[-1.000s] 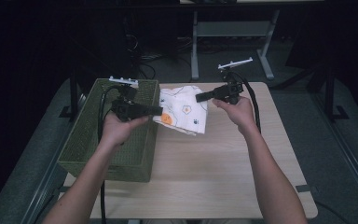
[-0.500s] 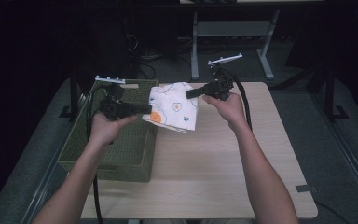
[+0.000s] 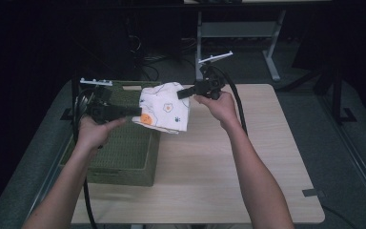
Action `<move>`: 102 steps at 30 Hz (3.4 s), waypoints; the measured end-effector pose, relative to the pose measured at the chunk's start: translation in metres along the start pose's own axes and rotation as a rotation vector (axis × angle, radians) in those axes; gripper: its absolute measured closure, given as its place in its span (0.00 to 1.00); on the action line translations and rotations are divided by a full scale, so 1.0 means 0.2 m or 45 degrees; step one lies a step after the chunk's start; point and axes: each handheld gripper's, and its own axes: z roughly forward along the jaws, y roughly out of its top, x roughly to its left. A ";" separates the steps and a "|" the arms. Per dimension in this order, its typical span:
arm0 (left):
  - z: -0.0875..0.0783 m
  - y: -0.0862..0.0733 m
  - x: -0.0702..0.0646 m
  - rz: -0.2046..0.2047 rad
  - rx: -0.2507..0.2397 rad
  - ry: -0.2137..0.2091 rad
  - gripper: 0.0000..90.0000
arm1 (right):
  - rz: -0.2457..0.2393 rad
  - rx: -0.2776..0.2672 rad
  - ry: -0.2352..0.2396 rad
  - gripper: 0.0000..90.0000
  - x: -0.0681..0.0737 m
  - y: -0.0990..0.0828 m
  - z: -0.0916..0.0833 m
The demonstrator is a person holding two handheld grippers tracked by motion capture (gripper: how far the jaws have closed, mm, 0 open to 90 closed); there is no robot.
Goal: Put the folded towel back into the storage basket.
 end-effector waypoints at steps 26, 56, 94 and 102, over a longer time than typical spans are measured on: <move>-0.15 -0.10 0.17 -0.065 -0.020 0.038 0.94 | 0.011 0.045 0.055 0.89 0.04 0.04 0.24; -0.28 -0.19 0.30 -0.124 -0.039 0.090 0.94 | -0.001 0.095 0.066 0.89 0.12 0.10 0.45; -0.32 -0.29 0.45 -0.195 0.012 0.175 0.94 | 0.043 0.133 0.105 0.89 0.07 0.07 0.71; -0.31 -0.31 0.49 -0.214 0.025 0.183 0.94 | 0.042 0.139 0.106 0.89 0.07 0.06 0.75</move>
